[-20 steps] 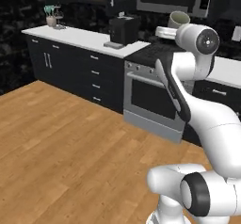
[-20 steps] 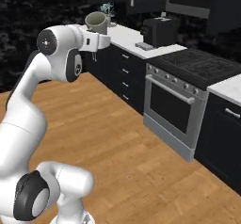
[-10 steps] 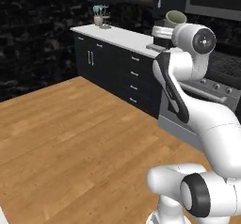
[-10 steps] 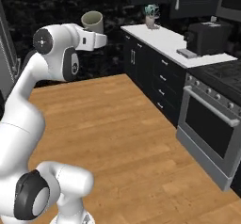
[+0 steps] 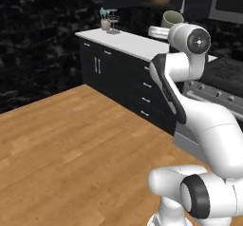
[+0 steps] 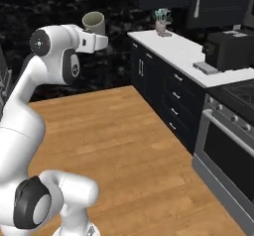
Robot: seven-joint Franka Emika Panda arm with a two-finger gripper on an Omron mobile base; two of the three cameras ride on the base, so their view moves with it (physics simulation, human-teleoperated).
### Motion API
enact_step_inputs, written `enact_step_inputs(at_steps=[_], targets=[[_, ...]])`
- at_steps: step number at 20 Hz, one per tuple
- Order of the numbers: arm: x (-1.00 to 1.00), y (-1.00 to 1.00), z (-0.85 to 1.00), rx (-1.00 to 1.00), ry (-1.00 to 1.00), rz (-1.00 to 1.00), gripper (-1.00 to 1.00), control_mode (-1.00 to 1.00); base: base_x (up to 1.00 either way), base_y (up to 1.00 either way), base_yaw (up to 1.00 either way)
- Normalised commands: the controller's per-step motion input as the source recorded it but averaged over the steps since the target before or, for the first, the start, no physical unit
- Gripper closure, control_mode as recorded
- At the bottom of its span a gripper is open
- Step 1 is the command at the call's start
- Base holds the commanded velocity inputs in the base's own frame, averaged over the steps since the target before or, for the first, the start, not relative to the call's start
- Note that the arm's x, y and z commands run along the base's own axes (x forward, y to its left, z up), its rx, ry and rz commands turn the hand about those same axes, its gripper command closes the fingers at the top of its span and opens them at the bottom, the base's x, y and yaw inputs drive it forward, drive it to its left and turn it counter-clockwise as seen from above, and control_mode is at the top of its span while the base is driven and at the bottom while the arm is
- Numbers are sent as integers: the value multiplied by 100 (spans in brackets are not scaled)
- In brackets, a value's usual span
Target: Gather all objects into one cabinet and sort the glasses and bowls to opposite sides.
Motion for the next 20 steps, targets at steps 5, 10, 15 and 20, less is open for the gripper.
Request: enact_step_inputs(at_steps=[5, 10, 15, 20], targets=[[0, 0, 0, 0, 0, 0, 100, 100, 100, 14, 0], [0, 0, 0, 0, 0, 0, 100, 100, 100, 7, -1], [0, 0, 0, 0, 0, 0, 100, 100, 100, 0, -18], [0, 0, 0, 0, 0, 0, 100, 100, 100, -3, -34]])
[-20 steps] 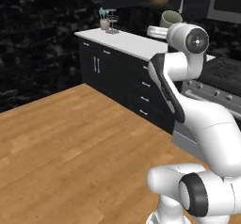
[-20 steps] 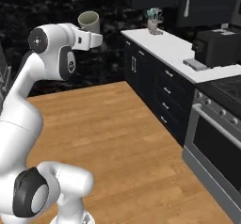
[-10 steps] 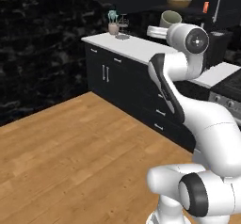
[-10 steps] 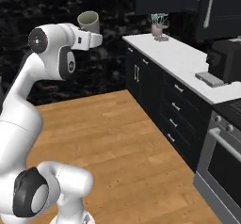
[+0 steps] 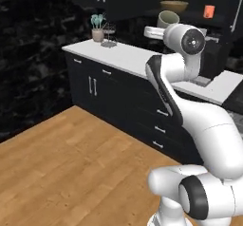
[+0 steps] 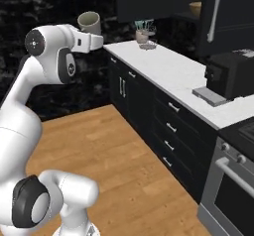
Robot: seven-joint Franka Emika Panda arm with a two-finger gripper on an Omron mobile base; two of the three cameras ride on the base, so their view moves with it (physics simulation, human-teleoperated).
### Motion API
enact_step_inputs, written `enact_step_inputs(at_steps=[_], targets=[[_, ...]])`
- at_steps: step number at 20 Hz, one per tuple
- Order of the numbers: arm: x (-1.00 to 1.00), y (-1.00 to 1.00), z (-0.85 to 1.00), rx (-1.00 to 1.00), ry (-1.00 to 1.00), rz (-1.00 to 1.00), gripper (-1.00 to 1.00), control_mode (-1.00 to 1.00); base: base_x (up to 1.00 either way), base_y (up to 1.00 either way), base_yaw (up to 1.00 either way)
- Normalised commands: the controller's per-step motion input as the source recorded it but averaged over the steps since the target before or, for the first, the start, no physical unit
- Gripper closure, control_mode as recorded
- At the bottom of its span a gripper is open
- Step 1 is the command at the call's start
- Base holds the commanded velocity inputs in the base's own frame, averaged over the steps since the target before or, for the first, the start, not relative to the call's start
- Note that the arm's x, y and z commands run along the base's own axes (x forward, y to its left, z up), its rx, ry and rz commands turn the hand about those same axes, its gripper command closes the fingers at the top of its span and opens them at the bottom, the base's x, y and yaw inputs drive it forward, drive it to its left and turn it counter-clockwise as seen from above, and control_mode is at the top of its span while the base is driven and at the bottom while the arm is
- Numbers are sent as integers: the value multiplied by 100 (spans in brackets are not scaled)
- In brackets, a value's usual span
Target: Gather all objects into one cabinet and sort the glasses and bowls to opposite sides.
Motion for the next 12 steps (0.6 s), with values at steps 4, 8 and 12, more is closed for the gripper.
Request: enact_step_inputs(at_steps=[4, 8, 12], targets=[[0, 0, 0, 0, 0, 0, 100, 100, 100, -4, -37], [0, 0, 0, 0, 0, 0, 100, 100, 100, -1, -37], [0, 0, 0, 0, 0, 0, 100, 100, 100, -3, -36]])
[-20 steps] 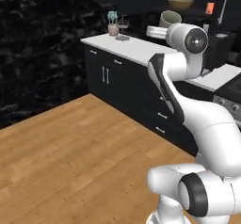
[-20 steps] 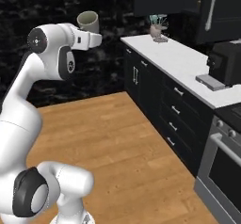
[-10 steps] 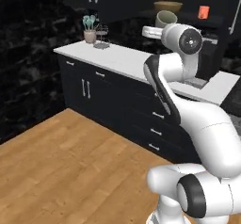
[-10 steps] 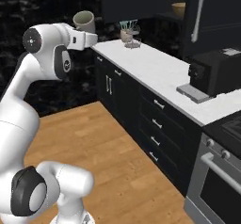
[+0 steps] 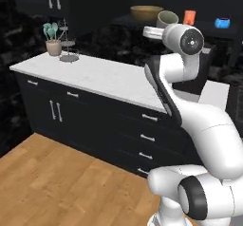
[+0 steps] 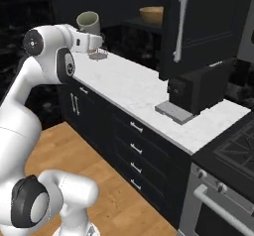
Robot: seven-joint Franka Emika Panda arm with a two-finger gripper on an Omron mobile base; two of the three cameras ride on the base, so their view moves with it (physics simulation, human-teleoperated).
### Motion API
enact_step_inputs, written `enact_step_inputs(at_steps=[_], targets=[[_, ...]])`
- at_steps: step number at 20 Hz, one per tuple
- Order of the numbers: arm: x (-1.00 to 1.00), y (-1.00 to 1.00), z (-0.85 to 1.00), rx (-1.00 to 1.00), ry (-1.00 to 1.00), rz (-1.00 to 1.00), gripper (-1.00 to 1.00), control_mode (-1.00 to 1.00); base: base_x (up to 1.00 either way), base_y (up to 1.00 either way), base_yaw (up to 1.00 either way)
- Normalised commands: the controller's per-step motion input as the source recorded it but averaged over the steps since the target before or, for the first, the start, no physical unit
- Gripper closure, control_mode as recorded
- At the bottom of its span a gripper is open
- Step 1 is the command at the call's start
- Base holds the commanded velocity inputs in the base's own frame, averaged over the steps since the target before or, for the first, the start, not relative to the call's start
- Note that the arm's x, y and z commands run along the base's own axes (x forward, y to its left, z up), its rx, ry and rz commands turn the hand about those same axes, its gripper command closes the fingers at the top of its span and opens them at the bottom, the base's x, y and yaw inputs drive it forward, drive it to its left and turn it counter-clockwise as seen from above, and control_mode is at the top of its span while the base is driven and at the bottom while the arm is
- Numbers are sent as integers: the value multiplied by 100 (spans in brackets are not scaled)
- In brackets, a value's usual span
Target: Gather all objects into one cabinet and sort the glasses and bowls to opposite sides.
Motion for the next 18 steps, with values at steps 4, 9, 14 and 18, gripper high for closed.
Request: enact_step_inputs(at_steps=[4, 9, 14, 18], targets=[[0, 0, 0, 0, 0, 0, 100, 100, 98, 0, -36], [0, 0, 0, 0, 0, 0, 100, 100, 78, 0, -35], [0, 0, 0, 0, 0, 0, 100, 100, 36, 20, -38], [0, 0, 0, 0, 0, 0, 100, 100, 13, 17, -50]])
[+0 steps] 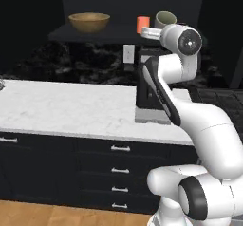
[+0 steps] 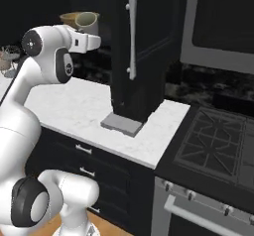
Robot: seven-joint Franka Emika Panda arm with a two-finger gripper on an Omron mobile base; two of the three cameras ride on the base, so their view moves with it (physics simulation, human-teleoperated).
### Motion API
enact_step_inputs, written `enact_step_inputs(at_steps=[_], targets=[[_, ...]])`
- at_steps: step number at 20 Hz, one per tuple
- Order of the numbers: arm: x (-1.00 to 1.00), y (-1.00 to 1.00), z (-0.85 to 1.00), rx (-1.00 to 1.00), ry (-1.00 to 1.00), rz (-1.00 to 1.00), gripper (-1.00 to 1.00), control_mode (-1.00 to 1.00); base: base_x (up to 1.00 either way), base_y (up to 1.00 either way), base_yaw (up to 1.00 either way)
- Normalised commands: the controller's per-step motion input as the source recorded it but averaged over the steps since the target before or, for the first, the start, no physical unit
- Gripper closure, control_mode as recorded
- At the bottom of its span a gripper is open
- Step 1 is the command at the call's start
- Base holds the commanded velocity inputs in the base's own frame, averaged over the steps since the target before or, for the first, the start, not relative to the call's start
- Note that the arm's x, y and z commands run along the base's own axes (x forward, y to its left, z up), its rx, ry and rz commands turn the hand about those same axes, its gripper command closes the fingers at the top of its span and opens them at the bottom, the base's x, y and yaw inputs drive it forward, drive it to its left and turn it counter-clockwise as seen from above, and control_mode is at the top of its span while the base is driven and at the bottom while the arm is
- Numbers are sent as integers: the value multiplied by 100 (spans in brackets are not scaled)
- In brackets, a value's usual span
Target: Gather all objects into one cabinet and sort the glasses and bowls to opposite sides.
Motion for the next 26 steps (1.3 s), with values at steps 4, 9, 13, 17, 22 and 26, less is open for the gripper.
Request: enact_step_inputs(at_steps=[4, 9, 13, 17, 22, 26], targets=[[0, 0, 0, 0, 0, 0, 100, 100, 2, 22, -47], [0, 0, 0, 0, 0, 0, 100, 100, 5, 37, -42], [0, 0, 0, 0, 0, 0, 100, 100, 13, 81, -26], [0, 0, 0, 0, 0, 0, 100, 100, 11, 99, -13], [0, 0, 0, 0, 0, 0, 100, 100, 19, 89, -5], [0, 0, 0, 0, 0, 0, 100, 100, 47, 18, -10]])
